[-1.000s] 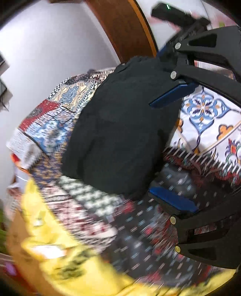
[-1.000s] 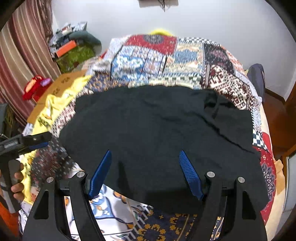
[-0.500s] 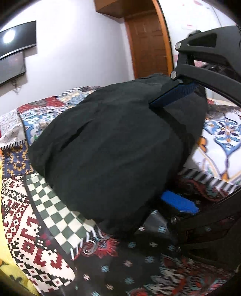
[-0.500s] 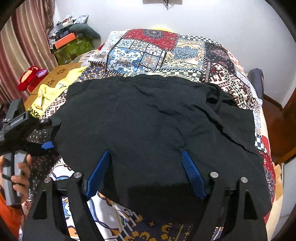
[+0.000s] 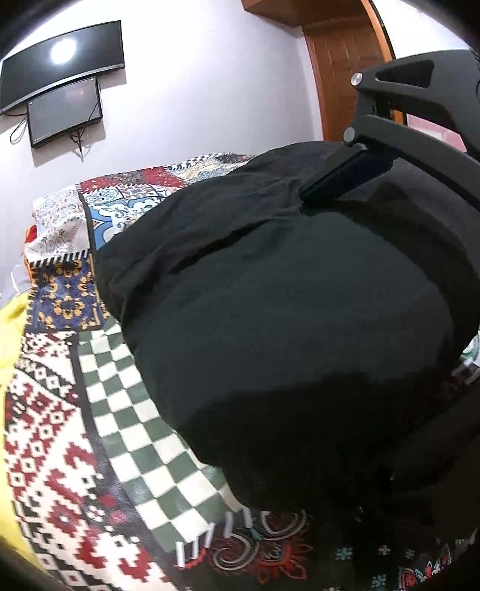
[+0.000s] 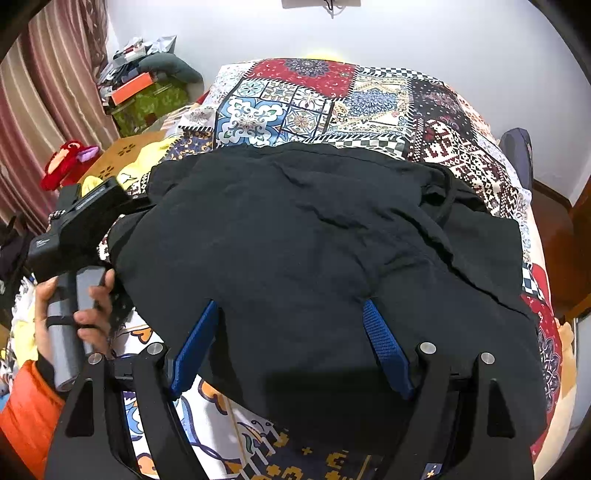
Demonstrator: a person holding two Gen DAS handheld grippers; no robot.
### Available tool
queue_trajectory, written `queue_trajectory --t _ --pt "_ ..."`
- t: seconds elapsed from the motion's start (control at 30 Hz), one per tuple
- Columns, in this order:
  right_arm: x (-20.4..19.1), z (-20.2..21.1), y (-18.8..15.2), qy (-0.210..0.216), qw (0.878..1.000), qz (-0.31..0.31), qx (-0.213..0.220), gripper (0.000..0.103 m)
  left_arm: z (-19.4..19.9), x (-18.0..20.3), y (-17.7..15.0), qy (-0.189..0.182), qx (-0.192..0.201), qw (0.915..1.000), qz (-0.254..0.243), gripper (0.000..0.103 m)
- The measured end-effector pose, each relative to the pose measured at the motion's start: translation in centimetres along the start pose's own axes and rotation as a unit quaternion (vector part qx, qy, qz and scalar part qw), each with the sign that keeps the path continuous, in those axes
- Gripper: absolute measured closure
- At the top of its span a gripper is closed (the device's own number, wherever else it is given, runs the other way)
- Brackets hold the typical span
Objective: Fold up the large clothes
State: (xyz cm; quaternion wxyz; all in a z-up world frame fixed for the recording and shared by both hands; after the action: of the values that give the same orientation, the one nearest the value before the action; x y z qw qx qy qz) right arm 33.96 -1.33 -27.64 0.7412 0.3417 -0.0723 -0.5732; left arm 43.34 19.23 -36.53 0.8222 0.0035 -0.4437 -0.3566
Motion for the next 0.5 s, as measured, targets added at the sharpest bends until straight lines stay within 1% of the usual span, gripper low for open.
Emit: queue_trajectory --t 0.03,0.07,0.1,0.13,0.17,0.2,0.23,0.3,0.33,0.37,0.43,0.5 --pt "0.0 0.1 0.0 0.001 1.0 -0.002 -0.001 0.025 0.1 -0.3 0.0 0.015 0.009 0.9998 0.005 0.016" --pt "0.0 0.2 0.0 0.001 1.0 -0.004 -0.003 0.025 0.5 -1.0 0.0 0.026 0.014 0.9995 0.006 0.022" --pt "0.1 0.3 0.1 0.002 1.0 -0.007 -0.005 0.025 1.0 -0.9 0.1 0.037 0.024 0.999 0.005 0.033" --pt "0.2 0.5 0.1 0.003 1.0 -0.009 -0.008 0.025 1.7 -0.8 0.2 0.044 0.033 0.9985 -0.001 0.047" --pt "0.3 0.7 0.1 0.004 1.0 -0.014 -0.01 0.025 2.2 -0.7 0.4 0.048 0.037 0.9981 -0.01 0.054" --pt "0.6 1.0 0.2 0.004 1.0 -0.021 -0.011 0.025 2.8 -0.2 0.8 0.055 0.042 0.9973 -0.023 0.063" --pt "0.8 1.2 0.2 0.003 1.0 -0.027 -0.012 0.025 3.6 0.6 1.0 0.06 0.047 0.9964 -0.039 0.067" --pt "1.2 1.8 0.4 0.003 0.999 -0.04 -0.014 0.025 5.1 2.1 1.5 0.067 0.059 0.9935 -0.071 0.07" --pt "1.3 2.1 0.5 0.002 0.999 -0.046 -0.015 0.025 6.2 3.2 1.7 0.079 0.071 0.9898 -0.095 0.071" --pt "1.4 2.4 0.7 -0.001 0.999 -0.051 -0.014 0.025 6.8 3.7 1.8 0.086 0.079 0.9874 -0.107 0.072" --pt "1.0 3.2 1.2 0.001 0.998 -0.056 -0.009 0.025 9.3 5.3 1.9 0.109 0.102 0.9782 -0.144 0.073" --pt "0.0 4.0 1.8 0.012 0.998 -0.056 -0.001 0.025 11.1 6.2 2.2 0.119 0.123 0.9717 -0.163 0.073"
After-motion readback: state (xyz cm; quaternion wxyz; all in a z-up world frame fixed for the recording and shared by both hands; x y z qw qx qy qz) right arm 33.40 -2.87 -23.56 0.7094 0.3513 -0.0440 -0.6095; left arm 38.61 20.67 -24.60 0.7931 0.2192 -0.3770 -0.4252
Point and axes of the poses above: each gripper's, at about its wrist camera, not at the fingertips, and z roughly against the way its jaws point, x to its right, y to its top, the point moved 8 cm from there along -z, roughly the way its jaws point, and after that the axes turned 11 degrees about -z, right-handed, at the moved point
